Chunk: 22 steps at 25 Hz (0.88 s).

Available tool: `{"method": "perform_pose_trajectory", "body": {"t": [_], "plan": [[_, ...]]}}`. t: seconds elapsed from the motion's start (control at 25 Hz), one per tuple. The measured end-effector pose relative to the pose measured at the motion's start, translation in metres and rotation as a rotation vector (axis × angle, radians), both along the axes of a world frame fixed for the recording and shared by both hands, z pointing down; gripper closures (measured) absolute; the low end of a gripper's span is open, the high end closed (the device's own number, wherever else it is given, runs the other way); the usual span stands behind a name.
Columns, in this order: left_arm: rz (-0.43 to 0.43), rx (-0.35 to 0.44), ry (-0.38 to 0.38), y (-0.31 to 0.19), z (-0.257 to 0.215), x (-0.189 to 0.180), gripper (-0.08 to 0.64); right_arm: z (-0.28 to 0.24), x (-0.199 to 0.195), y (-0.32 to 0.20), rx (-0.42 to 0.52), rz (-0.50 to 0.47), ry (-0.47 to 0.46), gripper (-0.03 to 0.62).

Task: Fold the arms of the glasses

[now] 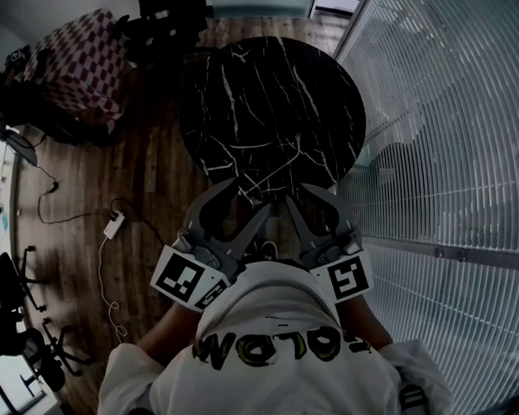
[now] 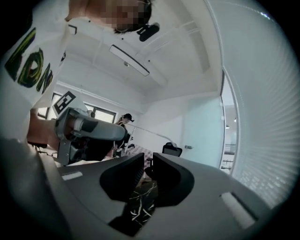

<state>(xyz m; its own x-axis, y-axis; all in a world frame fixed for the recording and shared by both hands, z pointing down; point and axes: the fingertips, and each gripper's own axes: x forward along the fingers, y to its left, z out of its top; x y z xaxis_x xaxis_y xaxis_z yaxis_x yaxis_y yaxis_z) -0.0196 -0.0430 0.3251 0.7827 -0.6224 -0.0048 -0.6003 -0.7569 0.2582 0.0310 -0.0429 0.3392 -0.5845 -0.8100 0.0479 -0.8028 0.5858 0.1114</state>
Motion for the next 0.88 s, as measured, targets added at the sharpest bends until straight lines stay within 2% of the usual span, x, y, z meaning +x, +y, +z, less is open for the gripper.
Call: {"method": "perform_pose_trajectory", "body": {"t": [0.16,0.36,0.48,0.64,0.88], "plan": [[0.018,-0.011,-0.032,0.002,0.009,0.004,0.342,-0.004,0.014,-0.006,0.045,0.042,0.069,0.523],[0.054,-0.021,-0.058,0.005,0.014,0.011,0.342,0.005,0.022,-0.01,0.092,0.058,0.337,0.511],[0.065,-0.029,-0.063,0.007,0.017,0.014,0.342,0.001,0.021,-0.014,0.158,0.061,0.429,0.505],[0.076,-0.033,-0.059,0.009,0.017,0.018,0.342,0.0,0.019,-0.02,0.215,0.07,0.495,0.501],[0.074,-0.035,-0.061,0.006,0.019,0.019,0.342,0.01,0.018,-0.024,0.204,0.059,0.516,0.499]]}}
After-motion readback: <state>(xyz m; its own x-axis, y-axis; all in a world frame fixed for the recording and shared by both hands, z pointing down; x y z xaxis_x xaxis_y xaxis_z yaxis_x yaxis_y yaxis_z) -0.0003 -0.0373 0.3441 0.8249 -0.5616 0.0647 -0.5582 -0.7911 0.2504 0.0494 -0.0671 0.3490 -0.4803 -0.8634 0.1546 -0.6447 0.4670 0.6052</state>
